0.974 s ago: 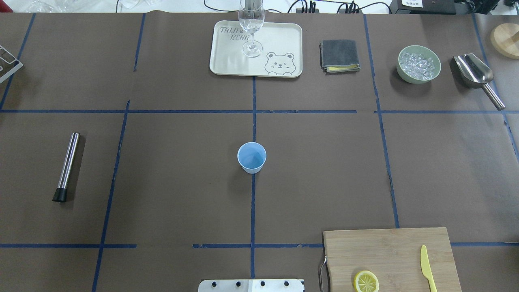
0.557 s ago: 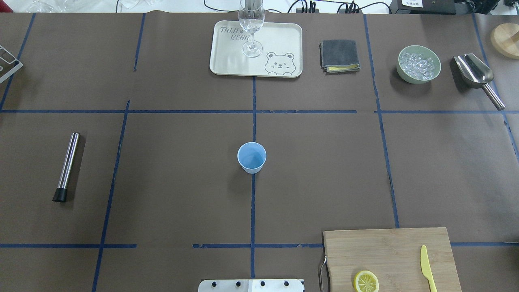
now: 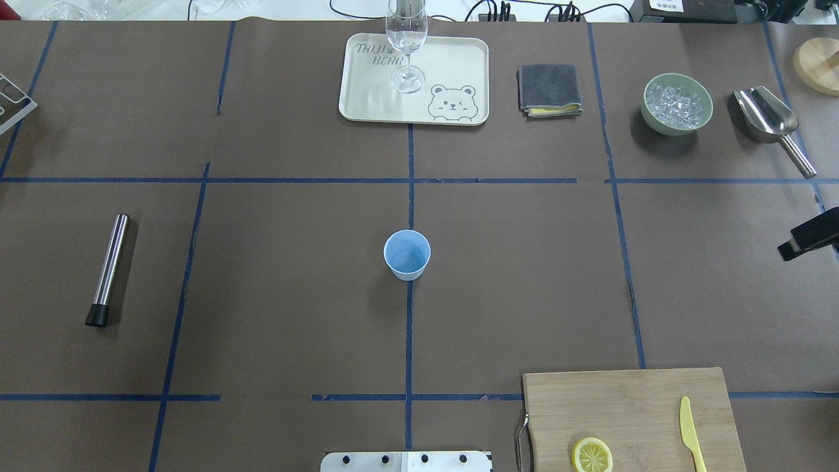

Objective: Squeeze lemon into cup
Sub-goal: 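Move the right gripper down to the lemon slice on the cutting board, then grasp the lemon slice with the right gripper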

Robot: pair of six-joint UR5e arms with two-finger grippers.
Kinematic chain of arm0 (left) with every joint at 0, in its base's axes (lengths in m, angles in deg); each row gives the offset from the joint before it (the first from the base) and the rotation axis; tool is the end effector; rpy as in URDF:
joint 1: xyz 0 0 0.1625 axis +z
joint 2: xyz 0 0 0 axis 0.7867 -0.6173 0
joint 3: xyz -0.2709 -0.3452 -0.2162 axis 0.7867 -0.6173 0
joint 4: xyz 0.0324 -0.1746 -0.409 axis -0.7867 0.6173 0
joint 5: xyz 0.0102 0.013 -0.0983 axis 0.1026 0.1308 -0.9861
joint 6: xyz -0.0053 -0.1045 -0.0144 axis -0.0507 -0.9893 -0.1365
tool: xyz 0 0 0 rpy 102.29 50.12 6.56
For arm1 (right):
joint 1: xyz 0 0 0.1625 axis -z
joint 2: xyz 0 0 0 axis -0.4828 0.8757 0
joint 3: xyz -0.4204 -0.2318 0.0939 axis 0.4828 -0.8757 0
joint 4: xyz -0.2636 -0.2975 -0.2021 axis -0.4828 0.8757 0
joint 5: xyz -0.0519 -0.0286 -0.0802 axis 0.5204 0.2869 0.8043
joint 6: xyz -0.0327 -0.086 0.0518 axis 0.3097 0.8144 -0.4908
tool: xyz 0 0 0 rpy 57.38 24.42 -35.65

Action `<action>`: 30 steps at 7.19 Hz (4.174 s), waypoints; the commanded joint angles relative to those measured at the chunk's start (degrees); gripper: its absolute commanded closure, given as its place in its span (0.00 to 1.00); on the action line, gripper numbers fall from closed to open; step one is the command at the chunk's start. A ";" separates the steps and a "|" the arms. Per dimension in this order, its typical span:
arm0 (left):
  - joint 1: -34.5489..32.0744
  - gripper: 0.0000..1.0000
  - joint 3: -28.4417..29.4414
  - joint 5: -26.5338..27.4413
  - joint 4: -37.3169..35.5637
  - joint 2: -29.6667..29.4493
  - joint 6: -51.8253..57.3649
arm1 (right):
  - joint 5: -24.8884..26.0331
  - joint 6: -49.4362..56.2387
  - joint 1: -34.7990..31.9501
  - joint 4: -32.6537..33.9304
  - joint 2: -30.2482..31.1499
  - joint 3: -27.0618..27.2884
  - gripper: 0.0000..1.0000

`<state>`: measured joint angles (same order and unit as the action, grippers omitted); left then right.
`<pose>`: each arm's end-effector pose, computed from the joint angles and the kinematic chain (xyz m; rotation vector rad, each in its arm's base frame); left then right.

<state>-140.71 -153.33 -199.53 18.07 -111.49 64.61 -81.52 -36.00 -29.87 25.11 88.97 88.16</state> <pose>-0.0376 -0.4814 0.6257 0.1128 0.9443 0.1809 -0.1670 -0.3826 0.4647 -0.0228 -0.9268 -0.2144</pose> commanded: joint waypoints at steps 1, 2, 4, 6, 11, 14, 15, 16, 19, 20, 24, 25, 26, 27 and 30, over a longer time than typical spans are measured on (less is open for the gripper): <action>0.06 0.00 0.11 -0.06 0.04 0.00 0.10 | 13.80 -20.96 20.29 -17.16 4.37 4.06 0.00; 0.15 0.00 0.11 -0.06 0.13 -0.08 0.18 | 25.91 -28.71 33.47 -17.24 4.56 7.38 0.00; 0.23 0.00 0.55 -0.06 3.89 -0.08 -0.34 | 38.21 -41.02 49.44 -17.24 4.12 7.94 0.00; 0.23 0.00 0.63 -0.06 4.08 -0.08 -0.17 | 50.90 -53.77 61.65 -17.32 4.03 6.90 0.00; 0.41 0.00 0.63 0.03 5.31 -0.08 -0.26 | 53.37 -55.25 64.36 -17.85 -1.68 0.30 0.00; 0.41 0.00 0.46 0.03 5.23 -0.08 -0.26 | 53.28 -55.25 64.19 -17.85 -2.12 -0.58 0.01; 0.41 0.00 0.46 0.03 5.23 -0.08 -0.26 | 53.36 -55.25 64.19 -17.85 -2.12 -1.28 0.01; 0.41 0.00 0.46 0.03 5.23 -0.08 -0.26 | 53.54 -55.25 64.19 -17.85 -2.56 -1.98 0.02; 0.41 0.00 0.20 0.03 5.23 0.00 -0.26 | 53.63 -55.25 63.84 -17.85 -3.18 -2.25 0.11; 0.41 0.00 0.11 0.03 5.23 0.00 -0.34 | 53.63 -55.25 63.49 -17.85 -3.09 -2.42 0.15; 0.41 0.00 -0.07 0.03 5.23 0.00 -0.34 | 53.63 -55.25 62.52 -17.85 -3.09 -2.16 0.34; 0.41 0.00 -0.07 0.03 5.23 0.18 -0.34 | 53.63 -55.25 62.34 -17.77 -3.09 -1.90 0.41; 0.41 0.00 -0.16 0.03 5.14 0.27 -0.34 | 53.63 -55.25 61.56 -17.77 -2.83 -1.64 0.45; 0.41 0.00 -0.16 0.03 5.14 0.36 -0.34 | 53.45 -55.25 60.59 -17.59 -2.56 -0.68 0.45; 0.32 0.00 -0.33 0.03 5.14 0.62 -0.34 | 53.37 -55.33 60.50 -17.24 -2.12 1.26 0.45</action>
<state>-140.35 -153.61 -199.50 23.21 -110.93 64.27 -28.14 -91.26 30.69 7.80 86.68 88.69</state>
